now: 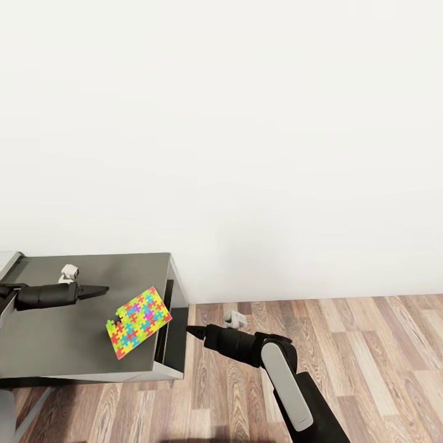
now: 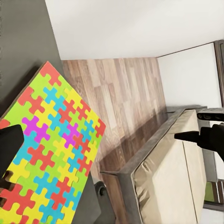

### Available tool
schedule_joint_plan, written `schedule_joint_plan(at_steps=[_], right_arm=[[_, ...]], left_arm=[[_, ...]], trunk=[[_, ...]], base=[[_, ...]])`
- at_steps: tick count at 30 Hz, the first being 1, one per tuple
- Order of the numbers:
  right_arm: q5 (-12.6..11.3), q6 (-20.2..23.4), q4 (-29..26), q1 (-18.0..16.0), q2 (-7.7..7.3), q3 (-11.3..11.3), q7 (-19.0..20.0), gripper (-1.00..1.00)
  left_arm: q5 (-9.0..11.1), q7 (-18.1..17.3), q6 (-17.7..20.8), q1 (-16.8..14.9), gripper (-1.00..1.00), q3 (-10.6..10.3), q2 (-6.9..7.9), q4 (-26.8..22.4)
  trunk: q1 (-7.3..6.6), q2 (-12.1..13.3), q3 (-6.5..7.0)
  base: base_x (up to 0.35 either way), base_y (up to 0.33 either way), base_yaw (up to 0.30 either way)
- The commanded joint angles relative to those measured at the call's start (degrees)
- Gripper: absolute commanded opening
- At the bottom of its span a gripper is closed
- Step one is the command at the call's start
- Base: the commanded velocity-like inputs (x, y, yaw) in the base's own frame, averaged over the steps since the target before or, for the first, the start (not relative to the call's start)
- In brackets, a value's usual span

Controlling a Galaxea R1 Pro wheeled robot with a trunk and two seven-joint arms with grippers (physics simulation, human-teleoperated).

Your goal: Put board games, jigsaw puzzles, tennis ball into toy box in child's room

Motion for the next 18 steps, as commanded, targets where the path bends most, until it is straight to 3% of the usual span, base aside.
schedule_joint_plan(at_steps=[1, 18], right_arm=[[-0.38, 0.19, -0.06, -0.04, 0.01, -0.01, -0.38, 1.00], [-0.38, 0.10, -0.06, -0.03, 0.01, -0.02, -0.30, 1.00]], left_arm=[[-0.28, -0.29, 0.61, -0.04, 1.00, 0.19, -0.01, 0.00], [-0.25, -0.29, 0.62, -0.04, 1.00, 0.21, 0.07, 0.00]], trunk=[[0.03, -0.10, -0.09], [0.03, -0.10, -0.09]], base=[[0.000, 0.000, 0.000], [0.000, 0.025, 0.000]])
